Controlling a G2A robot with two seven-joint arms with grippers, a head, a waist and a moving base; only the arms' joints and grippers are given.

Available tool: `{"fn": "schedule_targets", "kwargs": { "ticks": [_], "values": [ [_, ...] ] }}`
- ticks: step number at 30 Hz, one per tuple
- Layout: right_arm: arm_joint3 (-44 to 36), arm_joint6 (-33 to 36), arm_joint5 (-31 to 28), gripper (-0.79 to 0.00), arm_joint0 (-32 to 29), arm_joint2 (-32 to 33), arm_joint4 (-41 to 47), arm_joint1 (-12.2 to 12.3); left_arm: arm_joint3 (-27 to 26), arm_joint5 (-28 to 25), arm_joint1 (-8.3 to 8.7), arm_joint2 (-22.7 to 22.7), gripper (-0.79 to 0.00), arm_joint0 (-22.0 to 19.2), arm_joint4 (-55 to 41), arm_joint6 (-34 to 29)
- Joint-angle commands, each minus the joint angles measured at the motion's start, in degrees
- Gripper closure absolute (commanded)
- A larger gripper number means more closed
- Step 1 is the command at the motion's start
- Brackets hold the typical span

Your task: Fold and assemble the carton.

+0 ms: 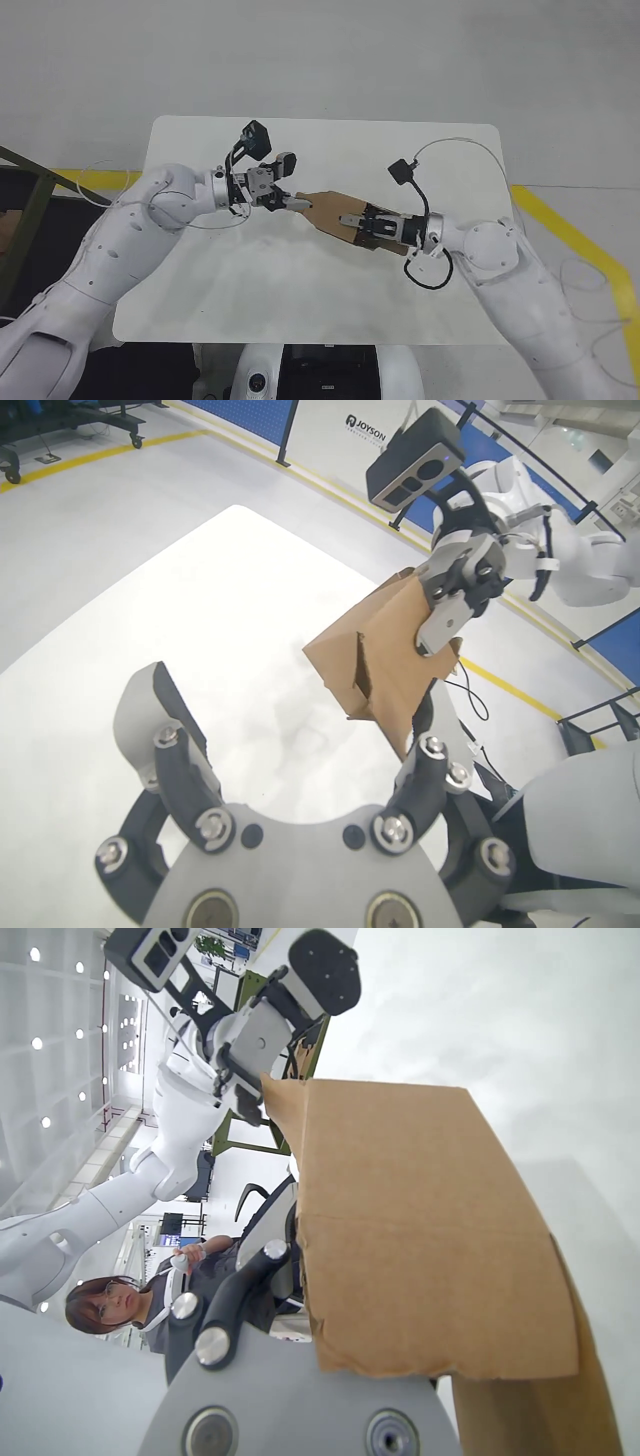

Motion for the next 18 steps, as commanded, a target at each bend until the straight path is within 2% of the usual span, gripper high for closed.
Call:
{"fn": "schedule_targets", "kwargs": {
  "ticks": [1, 18],
  "values": [
    [-0.2, -0.2, -1.1, 0.000, -0.5, 0.4, 1.8, 0.0, 0.4, 0.1, -0.20, 0.0, -0.785, 0.1, 0.2, 0.2],
    [-1.4, 0.4, -6.9, 0.000, -2.5, 2.1, 9.3, 0.1, 2.2, -4.9, -0.93, -1.3, -0.785, 1.0, -8.3, -1.4]
  ]
}}
